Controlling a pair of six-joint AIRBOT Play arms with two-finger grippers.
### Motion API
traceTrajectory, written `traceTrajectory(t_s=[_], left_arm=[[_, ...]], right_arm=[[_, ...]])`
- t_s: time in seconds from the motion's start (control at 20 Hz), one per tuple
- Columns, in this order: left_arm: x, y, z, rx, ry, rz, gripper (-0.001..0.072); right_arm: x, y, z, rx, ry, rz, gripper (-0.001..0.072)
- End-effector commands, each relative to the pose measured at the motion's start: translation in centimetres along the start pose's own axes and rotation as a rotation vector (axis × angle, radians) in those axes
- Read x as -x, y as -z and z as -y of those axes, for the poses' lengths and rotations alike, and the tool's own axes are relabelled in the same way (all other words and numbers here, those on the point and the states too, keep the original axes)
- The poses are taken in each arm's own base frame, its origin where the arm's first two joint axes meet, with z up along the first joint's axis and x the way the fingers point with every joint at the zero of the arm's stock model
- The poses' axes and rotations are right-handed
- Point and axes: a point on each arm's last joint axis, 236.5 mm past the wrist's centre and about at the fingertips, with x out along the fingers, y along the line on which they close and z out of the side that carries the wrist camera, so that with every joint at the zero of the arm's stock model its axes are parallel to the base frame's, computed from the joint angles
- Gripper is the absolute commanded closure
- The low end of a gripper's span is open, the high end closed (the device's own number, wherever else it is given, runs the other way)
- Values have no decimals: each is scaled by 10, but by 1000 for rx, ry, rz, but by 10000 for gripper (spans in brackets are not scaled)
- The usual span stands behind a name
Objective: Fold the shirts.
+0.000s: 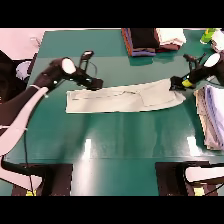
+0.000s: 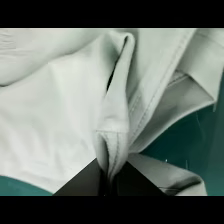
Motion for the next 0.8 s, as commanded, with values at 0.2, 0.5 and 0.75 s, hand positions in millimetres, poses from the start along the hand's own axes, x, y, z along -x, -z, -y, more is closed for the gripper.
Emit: traceTrajectory(t_s=[0.2, 0.5, 0.75], left_arm=[[-89, 10, 73, -37, 128, -73, 682], [-107, 17, 75, -5, 155, -94, 683], [-103, 15, 70, -14, 142, -96, 682]], right_arm=[[95, -20, -129, 204, -149, 166, 696], [125, -12, -207, 343, -217, 222, 696], [137, -5, -242, 385, -260, 253, 695]])
